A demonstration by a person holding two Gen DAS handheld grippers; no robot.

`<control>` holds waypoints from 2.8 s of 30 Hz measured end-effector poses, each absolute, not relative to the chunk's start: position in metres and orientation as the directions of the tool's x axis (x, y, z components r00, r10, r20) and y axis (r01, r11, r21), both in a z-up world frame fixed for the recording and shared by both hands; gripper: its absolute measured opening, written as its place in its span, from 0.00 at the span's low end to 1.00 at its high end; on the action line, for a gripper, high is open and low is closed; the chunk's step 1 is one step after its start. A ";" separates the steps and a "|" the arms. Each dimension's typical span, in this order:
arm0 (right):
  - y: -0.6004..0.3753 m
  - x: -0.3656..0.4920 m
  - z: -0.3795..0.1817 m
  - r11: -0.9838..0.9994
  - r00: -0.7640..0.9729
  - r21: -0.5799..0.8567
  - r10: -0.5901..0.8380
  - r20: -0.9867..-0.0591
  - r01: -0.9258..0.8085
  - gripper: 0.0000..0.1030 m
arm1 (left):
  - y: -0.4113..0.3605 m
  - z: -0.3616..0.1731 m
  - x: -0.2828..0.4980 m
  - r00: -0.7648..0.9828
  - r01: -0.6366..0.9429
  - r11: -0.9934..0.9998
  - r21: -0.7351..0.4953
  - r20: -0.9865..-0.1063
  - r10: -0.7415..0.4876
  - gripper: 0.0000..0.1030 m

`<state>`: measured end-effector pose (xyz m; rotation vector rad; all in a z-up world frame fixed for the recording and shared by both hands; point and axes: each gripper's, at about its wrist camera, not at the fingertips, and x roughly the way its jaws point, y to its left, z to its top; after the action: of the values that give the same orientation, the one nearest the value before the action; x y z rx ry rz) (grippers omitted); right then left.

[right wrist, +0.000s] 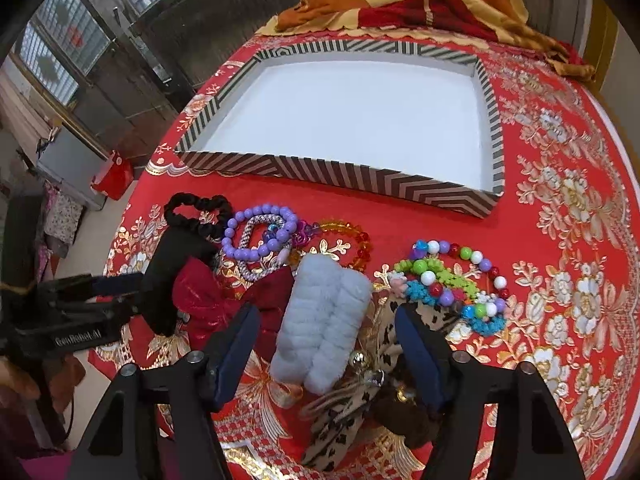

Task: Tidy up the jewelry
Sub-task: 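Grasp the black velvet pouch with the left tool while the right tool grasps the light blue fluffy scrunchie, then carry both items into the white tray and open both tools to release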

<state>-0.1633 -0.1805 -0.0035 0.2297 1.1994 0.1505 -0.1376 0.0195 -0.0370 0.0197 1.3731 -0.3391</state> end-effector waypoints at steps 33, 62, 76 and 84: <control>-0.194 -0.140 0.054 0.924 0.482 0.380 0.355 -0.801 -0.049 0.31 | 0.061 0.047 -0.138 0.280 0.253 0.932 -0.260 -0.902 -0.328 0.12; -0.156 0.009 -0.010 0.937 0.372 0.337 0.280 -0.885 0.095 0.31 | -0.008 -0.012 0.032 0.236 0.276 0.950 -0.147 -0.948 -0.215 0.12; -0.153 0.016 -0.021 0.939 0.350 0.324 0.267 -0.898 0.115 0.44 | -0.005 -0.028 0.044 0.212 0.265 0.953 -0.145 -0.956 -0.204 0.21; -0.165 -0.005 0.008 0.933 0.407 0.338 0.264 -0.875 0.122 0.45 | 0.003 -0.010 0.033 0.242 0.243 0.956 -0.164 -0.944 -0.223 0.46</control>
<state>-0.0050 -0.1647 0.0079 0.3783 1.1564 0.0921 0.0326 0.0027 -0.0104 0.0178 1.2879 -0.3183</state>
